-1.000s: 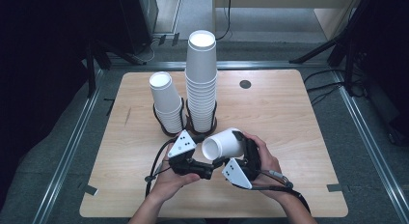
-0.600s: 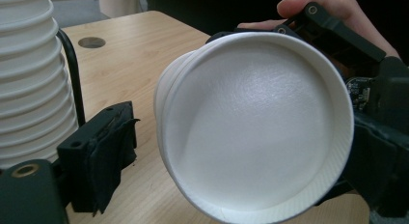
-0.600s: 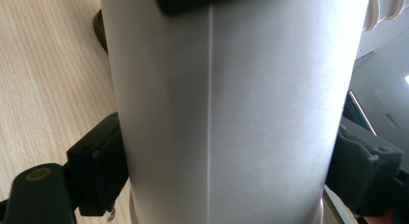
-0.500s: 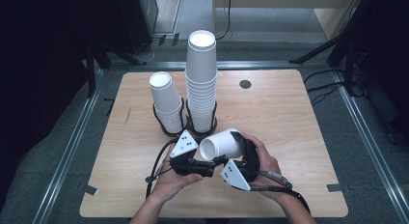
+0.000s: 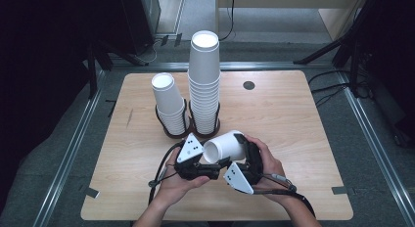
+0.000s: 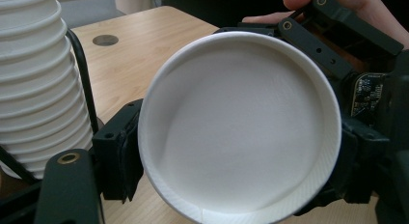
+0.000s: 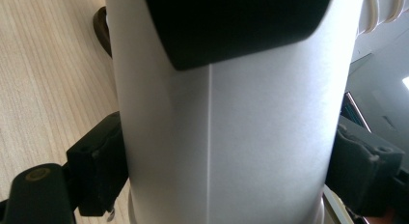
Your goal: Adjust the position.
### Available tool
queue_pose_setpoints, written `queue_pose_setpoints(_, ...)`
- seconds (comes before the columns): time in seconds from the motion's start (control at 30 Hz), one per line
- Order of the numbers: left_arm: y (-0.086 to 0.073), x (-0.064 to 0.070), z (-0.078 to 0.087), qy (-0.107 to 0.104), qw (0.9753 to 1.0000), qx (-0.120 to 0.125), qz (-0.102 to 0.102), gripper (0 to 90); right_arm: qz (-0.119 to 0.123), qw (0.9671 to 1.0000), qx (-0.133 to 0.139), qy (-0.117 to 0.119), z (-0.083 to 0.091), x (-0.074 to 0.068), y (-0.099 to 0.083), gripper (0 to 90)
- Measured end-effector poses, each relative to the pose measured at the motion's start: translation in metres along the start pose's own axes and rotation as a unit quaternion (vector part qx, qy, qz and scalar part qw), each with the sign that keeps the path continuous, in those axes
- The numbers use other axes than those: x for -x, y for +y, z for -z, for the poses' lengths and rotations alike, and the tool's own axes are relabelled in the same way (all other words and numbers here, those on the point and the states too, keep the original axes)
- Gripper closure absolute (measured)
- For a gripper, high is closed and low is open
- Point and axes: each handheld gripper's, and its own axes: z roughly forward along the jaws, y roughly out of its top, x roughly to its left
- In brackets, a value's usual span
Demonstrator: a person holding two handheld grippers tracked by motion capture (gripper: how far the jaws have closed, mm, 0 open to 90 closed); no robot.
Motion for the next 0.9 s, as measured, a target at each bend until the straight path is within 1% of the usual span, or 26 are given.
queue_pose_setpoints(0.07, 0.0003, 0.0000, 0.0003, 0.000, 1.0000, 0.001, 0.000, 21.6, 0.002, 1.0000, 0.002, 0.000, 0.0000, 0.0004, 0.0001, 13.0)
queue_pose_setpoints(0.2, 0.0004, -0.0010, 0.0016, -0.005, 1.0000, 0.003, 0.002, 22.1, -0.001, 1.0000, 0.004, -0.001, 0.0003, 0.0005, 0.0007, 12.3)
queue_pose_setpoints(0.23, 0.0005, -0.0018, 0.0021, -0.007, 1.0000, 0.004, 0.004, 22.8, -0.007, 0.9999, 0.007, 0.002, 0.0006, 0.0006, 0.0003, 11.1)
queue_pose_setpoints(0.27, 0.0005, -0.0018, 0.0021, -0.007, 1.0000, 0.004, 0.004, 23.1, -0.007, 0.9999, 0.007, 0.002, 0.0006, 0.0006, 0.0003, 11.1)
queue_pose_setpoints(0.33, 0.0001, -0.0037, 0.0022, -0.014, 0.9999, 0.002, 0.008, 23.7, -0.012, 0.9998, 0.012, 0.006, 0.0005, 0.0007, -0.0003, 9.3)
queue_pose_setpoints(0.4, -0.0002, -0.0039, 0.0019, -0.015, 0.9999, 0.001, 0.007, 24.1, -0.013, 0.9999, 0.010, 0.006, 0.0005, 0.0000, -0.0005, 8.4)
queue_pose_setpoints(0.5, -0.0003, -0.0037, 0.0018, -0.014, 0.9999, 0.001, 0.006, 24.4, -0.013, 0.9998, 0.012, 0.005, 0.0002, -0.0002, -0.0009, 7.9)
queue_pose_setpoints(0.53, -0.0004, -0.0037, 0.0017, -0.014, 0.9999, 0.002, 0.006, 24.4, -0.016, 0.9998, 0.013, 0.006, 0.0004, -0.0002, -0.0013, 7.7)
queue_pose_setpoints(0.57, -0.0007, -0.0037, 0.0013, -0.005, 1.0000, 0.001, 0.006, 24.5, -0.022, 0.9996, 0.015, 0.007, 0.0010, 0.0003, -0.0016, 7.4)
queue_pose_setpoints(0.6, -0.0007, -0.0037, 0.0013, -0.005, 1.0000, 0.001, 0.006, 24.5, -0.022, 0.9996, 0.015, 0.007, 0.0010, 0.0003, -0.0016, 7.4)
queue_pose_setpoints(0.63, -0.0013, -0.0051, 0.0013, 0.001, 1.0000, 0.000, 0.005, 24.6, -0.031, 0.9991, 0.024, 0.014, 0.0032, 0.0017, -0.0006, 7.6)
queue_pose_setpoints(0.7, -0.0017, -0.0061, 0.0014, -0.001, 1.0000, 0.001, 0.009, 24.6, -0.035, 0.9989, 0.026, 0.016, 0.0043, 0.0019, 0.0002, 7.3)
queue_pose_setpoints(0.73, -0.0019, -0.0072, 0.0016, -0.001, 0.9999, 0.002, 0.010, 24.6, -0.030, 0.9990, 0.029, 0.013, 0.0045, 0.0024, 0.0011, 6.4)
queue_pose_setpoints(0.77, -0.0021, -0.0079, 0.0018, 0.001, 0.9999, 0.002, 0.011, 24.7, -0.031, 0.9991, 0.028, 0.011, 0.0049, 0.0019, 0.0017, 4.9)
queue_pose_setpoints(0.8, -0.0024, -0.0088, 0.0017, 0.002, 0.9999, 0.003, 0.011, 24.7, -0.029, 0.9992, 0.027, 0.006, 0.0055, 0.0030, 0.0026, 1.2)
queue_pose_setpoints(0.9, -0.0030, -0.0097, 0.0016, 0.005, 0.9999, 0.003, 0.011, 24.7, -0.038, 0.9988, 0.029, 0.005, 0.0069, 0.0049, 0.0028, 0.0)
